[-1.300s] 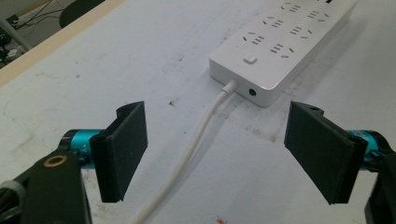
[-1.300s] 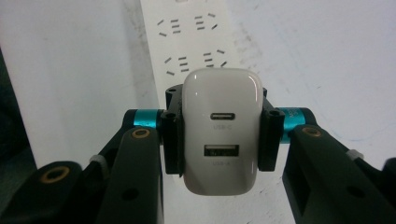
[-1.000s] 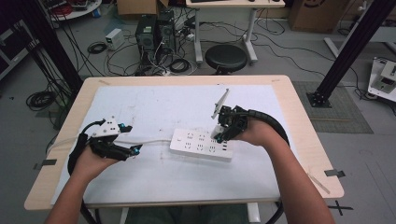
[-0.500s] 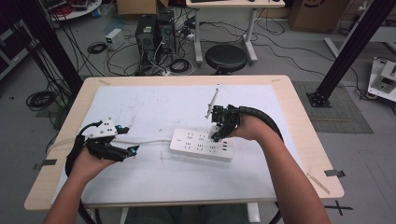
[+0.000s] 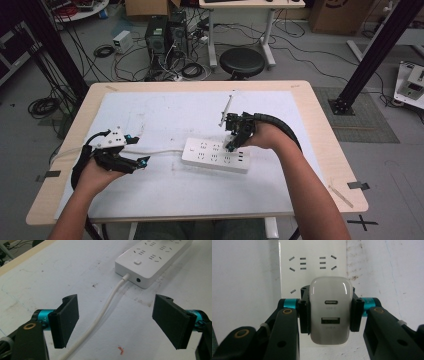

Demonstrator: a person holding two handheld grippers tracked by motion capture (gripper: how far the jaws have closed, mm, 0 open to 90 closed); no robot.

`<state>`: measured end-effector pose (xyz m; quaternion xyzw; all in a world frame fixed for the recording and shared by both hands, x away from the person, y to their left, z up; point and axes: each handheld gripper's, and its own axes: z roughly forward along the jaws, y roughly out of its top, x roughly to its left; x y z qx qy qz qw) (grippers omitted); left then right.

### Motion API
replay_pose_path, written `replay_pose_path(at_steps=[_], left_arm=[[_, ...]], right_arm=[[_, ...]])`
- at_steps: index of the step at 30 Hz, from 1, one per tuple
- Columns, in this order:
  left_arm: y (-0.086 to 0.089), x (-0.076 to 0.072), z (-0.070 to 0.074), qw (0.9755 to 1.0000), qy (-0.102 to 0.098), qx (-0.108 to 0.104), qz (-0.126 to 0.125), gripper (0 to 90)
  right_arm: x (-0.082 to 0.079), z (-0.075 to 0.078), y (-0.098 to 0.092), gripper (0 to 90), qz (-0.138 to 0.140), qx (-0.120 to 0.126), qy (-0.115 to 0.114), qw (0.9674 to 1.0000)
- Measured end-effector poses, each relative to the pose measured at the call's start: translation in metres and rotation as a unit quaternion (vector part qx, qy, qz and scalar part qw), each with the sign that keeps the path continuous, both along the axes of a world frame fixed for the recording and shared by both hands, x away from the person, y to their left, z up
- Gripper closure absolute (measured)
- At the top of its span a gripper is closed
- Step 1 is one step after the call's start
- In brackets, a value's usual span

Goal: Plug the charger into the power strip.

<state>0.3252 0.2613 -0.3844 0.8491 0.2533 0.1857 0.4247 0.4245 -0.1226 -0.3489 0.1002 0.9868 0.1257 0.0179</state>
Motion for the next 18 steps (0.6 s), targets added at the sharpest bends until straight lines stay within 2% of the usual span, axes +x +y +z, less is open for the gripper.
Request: replay_pose_path(at_steps=[8, 18], left_arm=[[0.0000, 0.0009, -0.0006, 1.0000, 0.002, -0.001, 0.001, 21.4], [0.0012, 0.0003, -0.0012, 1.0000, 0.002, -0.002, 0.003, 21.4]], right_arm=[[0.0023, -0.0030, 0.0021, 63.3, 0.014, -0.010, 0.010, 0.9998], [0.0047, -0.0088, 0.0057, 63.3, 0.020, -0.021, 0.010, 0.9995]])
